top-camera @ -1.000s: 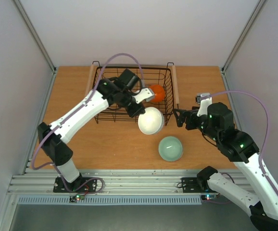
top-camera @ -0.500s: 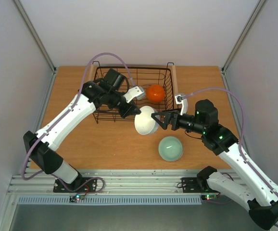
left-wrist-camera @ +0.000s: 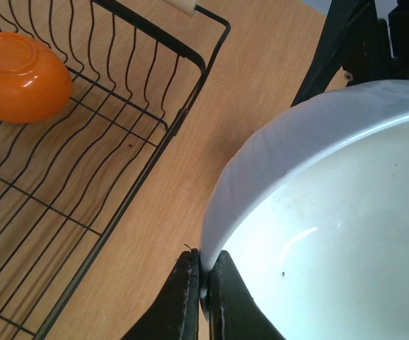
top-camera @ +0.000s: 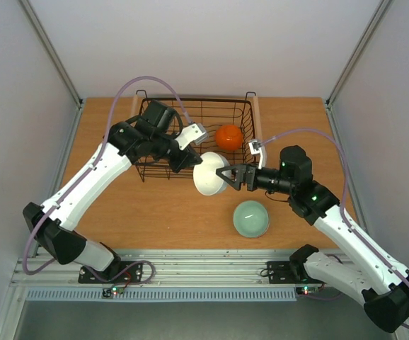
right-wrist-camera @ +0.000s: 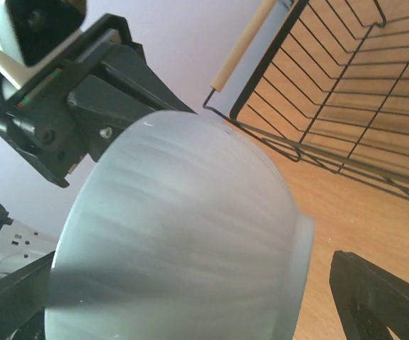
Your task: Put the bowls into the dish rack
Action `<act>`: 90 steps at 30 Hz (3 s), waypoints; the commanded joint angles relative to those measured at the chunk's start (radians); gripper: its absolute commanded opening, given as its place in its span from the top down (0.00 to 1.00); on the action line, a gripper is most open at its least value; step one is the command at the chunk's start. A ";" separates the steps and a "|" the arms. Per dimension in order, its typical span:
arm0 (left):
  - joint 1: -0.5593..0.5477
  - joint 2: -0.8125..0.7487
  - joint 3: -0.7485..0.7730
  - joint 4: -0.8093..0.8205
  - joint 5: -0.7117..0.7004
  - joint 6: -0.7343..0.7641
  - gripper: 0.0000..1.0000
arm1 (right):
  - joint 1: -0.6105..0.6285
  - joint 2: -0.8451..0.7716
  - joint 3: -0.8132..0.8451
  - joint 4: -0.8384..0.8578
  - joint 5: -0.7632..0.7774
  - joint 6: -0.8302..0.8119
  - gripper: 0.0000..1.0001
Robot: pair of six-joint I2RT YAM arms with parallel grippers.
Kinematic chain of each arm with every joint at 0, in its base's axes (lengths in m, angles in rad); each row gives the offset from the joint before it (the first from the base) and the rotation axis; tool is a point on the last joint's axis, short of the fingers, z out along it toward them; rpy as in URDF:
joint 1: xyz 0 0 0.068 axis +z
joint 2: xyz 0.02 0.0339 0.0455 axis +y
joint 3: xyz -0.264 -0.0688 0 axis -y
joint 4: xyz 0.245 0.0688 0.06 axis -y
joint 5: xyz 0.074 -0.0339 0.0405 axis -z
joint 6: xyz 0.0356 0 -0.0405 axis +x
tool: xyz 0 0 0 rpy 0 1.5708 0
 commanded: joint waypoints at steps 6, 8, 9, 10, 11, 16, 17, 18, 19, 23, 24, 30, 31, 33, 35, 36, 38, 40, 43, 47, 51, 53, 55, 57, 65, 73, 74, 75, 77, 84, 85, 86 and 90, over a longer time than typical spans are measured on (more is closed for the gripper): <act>0.021 -0.055 0.004 0.091 -0.008 -0.002 1.00 | 0.004 0.023 -0.026 0.078 -0.059 0.050 0.02; 0.023 -0.056 -0.002 0.095 -0.004 -0.003 1.00 | 0.004 0.031 -0.031 0.090 -0.068 0.055 0.03; 0.023 -0.056 -0.005 0.097 -0.002 -0.004 1.00 | 0.004 0.034 -0.034 0.102 -0.075 0.059 0.05; 0.023 -0.056 -0.008 0.098 0.001 -0.005 1.00 | 0.004 0.037 -0.039 0.118 -0.084 0.065 0.06; 0.023 -0.055 -0.010 0.100 0.004 -0.006 0.99 | 0.004 0.041 -0.042 0.143 -0.097 0.072 0.08; 0.023 -0.053 -0.023 0.109 0.011 -0.014 0.99 | 0.004 0.065 -0.060 0.222 -0.153 0.106 0.19; 0.023 -0.053 -0.025 0.110 0.012 -0.015 1.00 | 0.004 0.071 -0.061 0.251 -0.159 0.111 0.24; 0.024 -0.053 -0.027 0.111 0.012 -0.016 1.00 | 0.004 0.076 -0.060 0.260 -0.163 0.113 0.30; 0.023 -0.054 -0.028 0.111 0.012 -0.015 1.00 | 0.004 0.081 -0.058 0.265 -0.167 0.115 0.37; 0.025 -0.060 -0.033 0.115 0.007 -0.016 1.00 | 0.004 0.100 -0.049 0.276 -0.172 0.116 0.80; 0.024 -0.063 -0.037 0.117 0.004 -0.016 0.99 | 0.004 0.106 -0.043 0.266 -0.165 0.111 0.94; 0.024 -0.082 -0.054 0.130 -0.069 -0.018 0.62 | 0.004 0.130 0.066 0.063 -0.056 -0.027 0.99; 0.024 -0.085 -0.056 0.132 -0.092 -0.018 0.54 | 0.003 0.139 0.093 0.022 -0.035 -0.057 0.99; 0.024 -0.091 -0.055 0.135 -0.150 -0.022 0.37 | 0.004 0.164 0.171 -0.059 0.016 -0.138 0.99; 0.025 -0.098 -0.056 0.142 -0.221 -0.025 0.24 | 0.004 0.196 0.239 -0.138 0.090 -0.209 0.99; 0.025 -0.104 -0.057 0.147 -0.265 -0.025 0.20 | 0.004 0.217 0.271 -0.167 0.122 -0.249 0.99; 0.025 -0.115 -0.062 0.159 -0.351 -0.024 0.12 | 0.004 0.266 0.334 -0.216 0.186 -0.306 0.99; 0.025 -0.128 -0.067 0.170 -0.429 -0.021 0.06 | 0.003 0.330 0.403 -0.265 0.239 -0.354 0.99; 0.036 -0.149 -0.073 0.184 -0.518 -0.011 0.01 | 0.007 0.439 0.496 -0.310 0.301 -0.417 0.99; 0.088 -0.169 -0.063 0.172 -0.506 -0.016 0.01 | 0.038 0.594 0.623 -0.366 0.456 -0.515 0.99; 0.148 -0.188 -0.046 0.150 -0.438 -0.028 0.01 | 0.096 0.736 0.765 -0.408 0.659 -0.622 0.99; 0.167 -0.198 -0.043 0.145 -0.420 -0.028 0.01 | 0.116 0.793 0.833 -0.414 0.731 -0.659 0.99; 0.186 -0.207 -0.044 0.144 -0.409 -0.032 0.01 | 0.137 0.862 0.888 -0.421 0.801 -0.706 0.99; 0.204 -0.214 -0.046 0.145 -0.394 -0.040 0.01 | 0.161 0.927 0.941 -0.428 0.868 -0.753 0.99; 0.227 -0.230 -0.057 0.147 -0.364 -0.049 0.01 | 0.249 1.190 1.137 -0.442 1.134 -0.929 0.99; 0.230 -0.243 -0.083 0.153 -0.351 -0.047 0.01 | 0.258 1.387 1.286 -0.433 1.290 -1.026 0.99; 0.229 -0.244 -0.085 0.154 -0.349 -0.047 0.01 | 0.258 1.406 1.300 -0.432 1.305 -1.037 0.99; 0.229 -0.244 -0.087 0.155 -0.346 -0.049 0.01 | 0.258 1.426 1.311 -0.430 1.315 -1.047 0.99; 0.230 -0.244 -0.092 0.157 -0.341 -0.049 0.01 | 0.258 1.462 1.339 -0.432 1.331 -1.065 0.99; 0.228 -0.246 -0.107 0.162 -0.323 -0.051 0.01 | 0.257 1.586 1.464 -0.486 1.360 -1.088 0.99; 0.228 -0.247 -0.108 0.161 -0.321 -0.052 0.01 | 0.257 1.599 1.476 -0.489 1.367 -1.092 0.99; 0.231 -0.248 -0.110 0.160 -0.320 -0.052 0.01 | 0.256 1.611 1.488 -0.491 1.378 -1.097 0.99; 0.231 -0.251 -0.114 0.160 -0.314 -0.054 0.01 | 0.249 1.658 1.534 -0.518 1.402 -1.106 0.99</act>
